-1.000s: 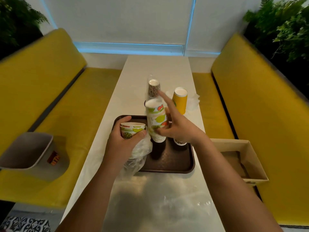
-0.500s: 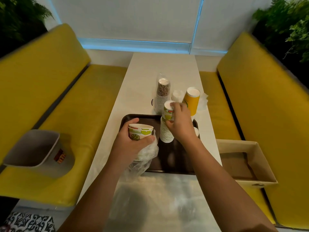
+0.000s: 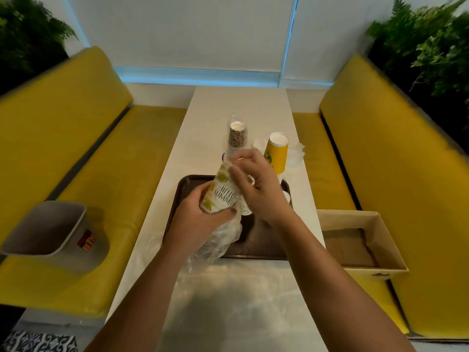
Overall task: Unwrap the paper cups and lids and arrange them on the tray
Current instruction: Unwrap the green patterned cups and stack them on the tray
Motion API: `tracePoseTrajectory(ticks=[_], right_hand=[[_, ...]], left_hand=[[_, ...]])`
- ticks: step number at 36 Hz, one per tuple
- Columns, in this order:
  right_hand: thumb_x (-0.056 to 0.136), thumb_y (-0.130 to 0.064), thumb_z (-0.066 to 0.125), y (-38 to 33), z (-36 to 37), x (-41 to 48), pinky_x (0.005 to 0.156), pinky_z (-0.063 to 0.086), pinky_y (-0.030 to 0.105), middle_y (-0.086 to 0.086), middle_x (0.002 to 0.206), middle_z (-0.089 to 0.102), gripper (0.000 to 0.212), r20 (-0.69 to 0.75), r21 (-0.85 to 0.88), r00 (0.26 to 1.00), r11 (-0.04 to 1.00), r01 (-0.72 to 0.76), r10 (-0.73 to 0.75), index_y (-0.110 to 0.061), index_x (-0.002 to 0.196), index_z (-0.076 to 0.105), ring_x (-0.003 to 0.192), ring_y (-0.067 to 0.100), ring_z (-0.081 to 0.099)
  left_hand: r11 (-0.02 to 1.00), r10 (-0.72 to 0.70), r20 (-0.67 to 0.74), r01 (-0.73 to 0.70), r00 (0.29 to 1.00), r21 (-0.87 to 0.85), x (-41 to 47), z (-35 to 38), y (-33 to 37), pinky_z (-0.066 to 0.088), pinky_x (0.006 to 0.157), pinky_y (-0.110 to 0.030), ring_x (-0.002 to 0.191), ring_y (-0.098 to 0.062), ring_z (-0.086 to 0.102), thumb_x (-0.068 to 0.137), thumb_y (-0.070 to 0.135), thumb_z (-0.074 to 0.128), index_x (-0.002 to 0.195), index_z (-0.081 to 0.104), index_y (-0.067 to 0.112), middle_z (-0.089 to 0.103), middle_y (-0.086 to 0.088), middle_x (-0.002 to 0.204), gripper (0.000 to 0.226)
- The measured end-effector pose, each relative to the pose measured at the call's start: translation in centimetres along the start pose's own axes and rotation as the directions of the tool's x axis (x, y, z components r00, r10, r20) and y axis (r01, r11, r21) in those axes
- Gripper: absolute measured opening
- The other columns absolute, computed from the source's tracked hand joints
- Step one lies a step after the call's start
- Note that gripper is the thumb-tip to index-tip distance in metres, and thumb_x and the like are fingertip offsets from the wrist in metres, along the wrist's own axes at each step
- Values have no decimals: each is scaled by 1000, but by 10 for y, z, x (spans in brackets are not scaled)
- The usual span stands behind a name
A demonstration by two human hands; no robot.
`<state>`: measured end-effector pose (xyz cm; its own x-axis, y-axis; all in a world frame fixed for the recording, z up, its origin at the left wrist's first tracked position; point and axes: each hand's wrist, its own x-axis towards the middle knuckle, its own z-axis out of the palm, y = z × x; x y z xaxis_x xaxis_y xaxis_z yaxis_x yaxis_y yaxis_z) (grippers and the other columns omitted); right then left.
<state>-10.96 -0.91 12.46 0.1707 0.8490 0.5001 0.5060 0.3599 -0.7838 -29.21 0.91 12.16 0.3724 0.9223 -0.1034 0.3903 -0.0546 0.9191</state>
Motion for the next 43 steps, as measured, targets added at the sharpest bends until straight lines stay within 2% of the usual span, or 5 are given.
tracePoseTrajectory(ticks=[11,18,24,32,43], right_hand=[[99,-17,70,6,-47,-20,102,56,56,6,129,70,23,210,369,943,872,-322,259,-3,104,52,121,30,68],[88,-3,82,2,-67,-25,103,57,51,6,140,63,101,502,202,834,906,-372,230,-37,157,17,122,25,68],[92,5,74,-4,-69,-15,107,55,45,8,158,47,116,609,178,777,928,-328,157,-46,164,-1,132,19,62],[94,7,64,8,-44,10,89,60,30,6,155,46,93,86,380,968,891,-250,235,-42,160,21,120,18,68],[93,-13,73,59,-3,39,97,52,19,8,132,42,79,-300,-85,945,983,-164,132,-40,156,34,114,14,56]], left_hand=[[988,-31,-187,2,982,-155,-20,11,13,60,96,-36,110,-7,71,84,27,86,134,64,33,74,15,118,54],[977,-33,-212,-12,977,-211,-29,23,21,60,90,-29,107,0,70,85,31,84,131,67,35,75,19,112,48],[981,-10,-162,-22,987,-194,-28,25,22,60,96,-40,107,-4,72,86,32,83,129,70,30,77,15,111,45],[989,-33,-194,4,980,-147,-26,13,22,60,95,-42,96,6,69,87,36,81,132,67,31,73,28,97,48],[998,-23,-179,11,984,-67,-10,-3,2,58,97,-38,99,4,68,88,39,80,130,68,33,75,22,99,45]])
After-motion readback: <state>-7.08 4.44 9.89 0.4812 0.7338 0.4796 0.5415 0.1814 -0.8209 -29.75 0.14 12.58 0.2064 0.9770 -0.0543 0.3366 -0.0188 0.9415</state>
